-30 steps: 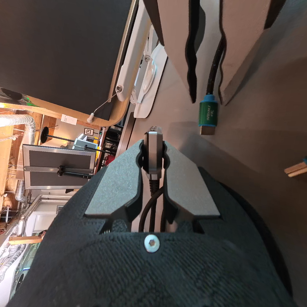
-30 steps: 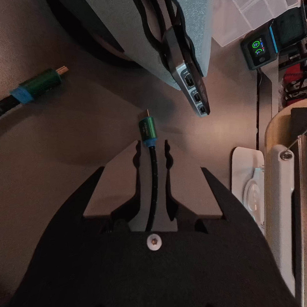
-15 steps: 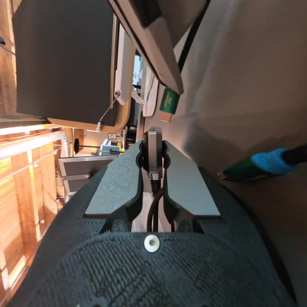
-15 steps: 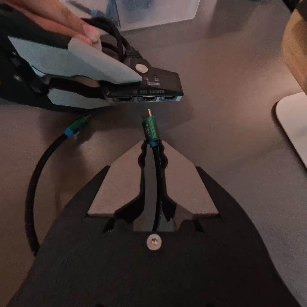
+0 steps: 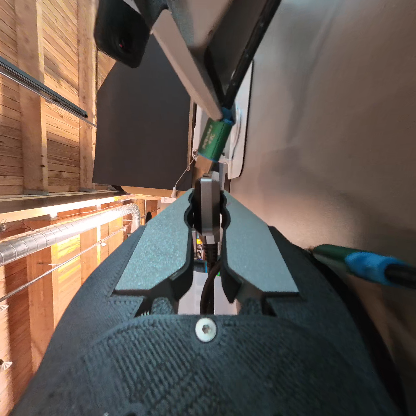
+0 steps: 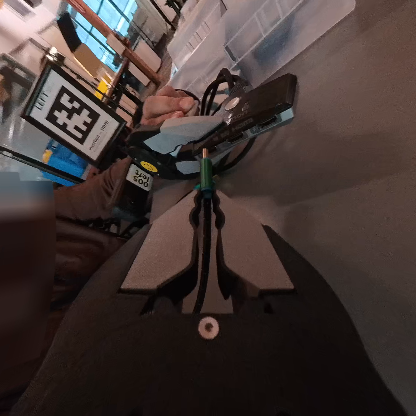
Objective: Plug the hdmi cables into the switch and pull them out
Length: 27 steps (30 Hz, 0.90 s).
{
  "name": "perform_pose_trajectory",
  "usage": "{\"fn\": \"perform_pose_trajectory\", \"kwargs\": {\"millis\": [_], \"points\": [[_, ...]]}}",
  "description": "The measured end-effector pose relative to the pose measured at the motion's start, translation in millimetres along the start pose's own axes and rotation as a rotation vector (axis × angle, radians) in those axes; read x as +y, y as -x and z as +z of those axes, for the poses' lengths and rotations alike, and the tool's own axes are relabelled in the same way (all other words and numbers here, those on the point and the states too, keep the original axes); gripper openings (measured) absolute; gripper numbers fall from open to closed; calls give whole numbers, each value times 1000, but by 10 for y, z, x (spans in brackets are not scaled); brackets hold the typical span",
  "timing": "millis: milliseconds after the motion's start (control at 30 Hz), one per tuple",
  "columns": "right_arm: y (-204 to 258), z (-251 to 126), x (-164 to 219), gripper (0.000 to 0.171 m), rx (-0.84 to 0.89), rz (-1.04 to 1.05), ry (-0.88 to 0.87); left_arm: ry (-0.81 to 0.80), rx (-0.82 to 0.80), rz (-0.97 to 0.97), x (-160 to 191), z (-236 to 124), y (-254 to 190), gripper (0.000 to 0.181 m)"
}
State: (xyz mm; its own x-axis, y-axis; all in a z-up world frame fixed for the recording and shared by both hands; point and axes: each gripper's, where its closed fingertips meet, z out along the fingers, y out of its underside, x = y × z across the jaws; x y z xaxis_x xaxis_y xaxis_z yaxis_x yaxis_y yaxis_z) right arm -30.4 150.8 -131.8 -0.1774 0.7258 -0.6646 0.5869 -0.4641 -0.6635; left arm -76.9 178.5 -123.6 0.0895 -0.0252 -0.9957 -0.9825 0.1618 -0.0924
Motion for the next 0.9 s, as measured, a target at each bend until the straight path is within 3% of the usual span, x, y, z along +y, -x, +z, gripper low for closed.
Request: {"fn": "perform_pose_trajectory", "kwargs": {"millis": [267,700,900], "points": [[259,12,-42,6,-274,213,-56,-61,-156,131,-109,-155,239,18],[450,-47,77,8,-488,380,9,-90,-294,365,-312,-305,365,19],[524,-63,70,8,-544,395,9,-97,-352,370,-363,-352,458,18]]}}
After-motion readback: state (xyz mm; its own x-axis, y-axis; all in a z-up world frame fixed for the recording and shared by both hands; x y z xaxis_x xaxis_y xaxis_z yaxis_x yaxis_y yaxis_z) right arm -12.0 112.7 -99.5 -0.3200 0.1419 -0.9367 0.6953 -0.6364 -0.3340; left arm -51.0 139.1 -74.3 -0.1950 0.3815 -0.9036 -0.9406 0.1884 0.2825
